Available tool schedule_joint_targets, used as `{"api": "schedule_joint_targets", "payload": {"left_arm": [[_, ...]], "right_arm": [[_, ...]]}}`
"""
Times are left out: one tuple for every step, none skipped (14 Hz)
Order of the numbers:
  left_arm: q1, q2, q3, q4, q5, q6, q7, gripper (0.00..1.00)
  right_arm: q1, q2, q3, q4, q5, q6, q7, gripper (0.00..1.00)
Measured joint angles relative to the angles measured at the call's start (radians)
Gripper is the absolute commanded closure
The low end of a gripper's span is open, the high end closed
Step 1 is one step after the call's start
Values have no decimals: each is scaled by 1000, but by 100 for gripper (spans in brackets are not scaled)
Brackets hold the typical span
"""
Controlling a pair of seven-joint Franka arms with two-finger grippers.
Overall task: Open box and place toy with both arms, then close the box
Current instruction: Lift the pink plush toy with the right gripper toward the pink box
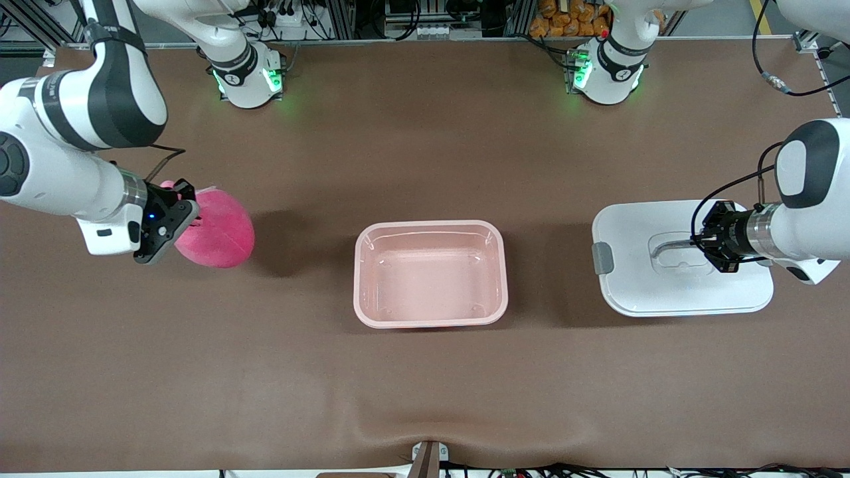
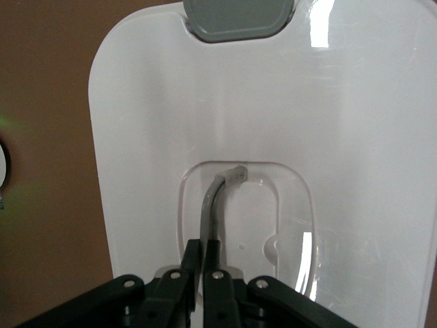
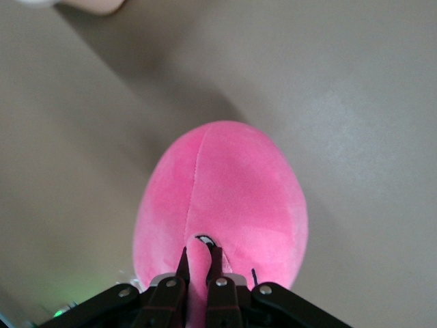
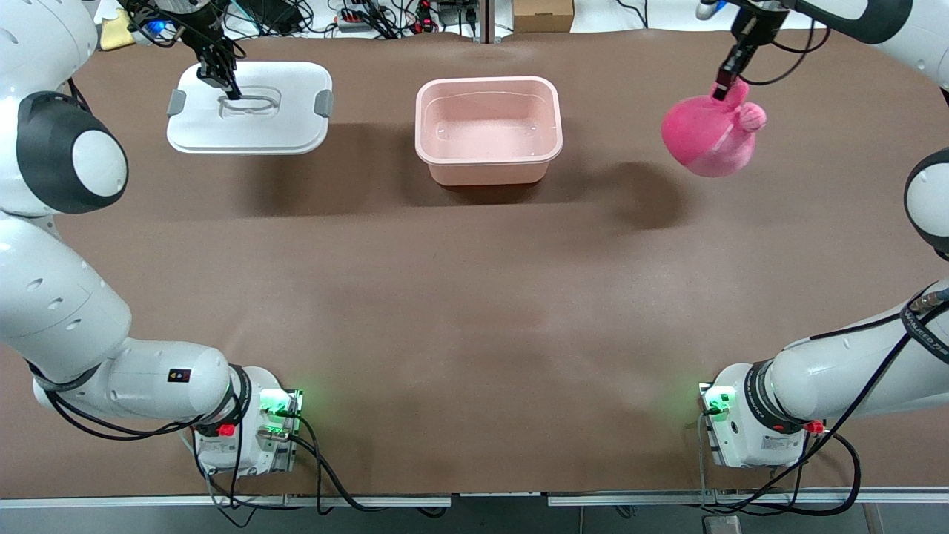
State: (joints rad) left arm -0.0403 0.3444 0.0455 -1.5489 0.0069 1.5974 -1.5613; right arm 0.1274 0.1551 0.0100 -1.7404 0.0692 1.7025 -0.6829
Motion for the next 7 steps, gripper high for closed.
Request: {"api": "schedule_joint_targets", "payload": {"left_arm": [[0, 0, 0, 0, 10, 0, 0, 100], [0, 1, 0, -1, 15, 0, 0, 100], [0, 1, 0, -1, 16, 0, 0, 100], [0, 1, 0, -2, 17, 0, 0, 100], [0, 3, -1, -3, 17, 0, 1, 100], [-1, 4, -1, -4, 17, 0, 4, 100], [-2, 6, -1, -4, 17, 0, 5, 100]], "right_arm": [[27, 0, 1, 16, 3, 0, 70, 100], [57, 1, 2, 34, 4, 0, 131, 100], [85, 2, 3, 52, 4, 0, 188, 100], [109, 6, 3, 69, 5, 0, 242, 100], [127, 12, 4, 83, 8, 0, 288, 100], [139, 19, 4, 97, 23, 0, 327, 100], [145, 28, 4, 111, 48, 0, 368, 100]]}}
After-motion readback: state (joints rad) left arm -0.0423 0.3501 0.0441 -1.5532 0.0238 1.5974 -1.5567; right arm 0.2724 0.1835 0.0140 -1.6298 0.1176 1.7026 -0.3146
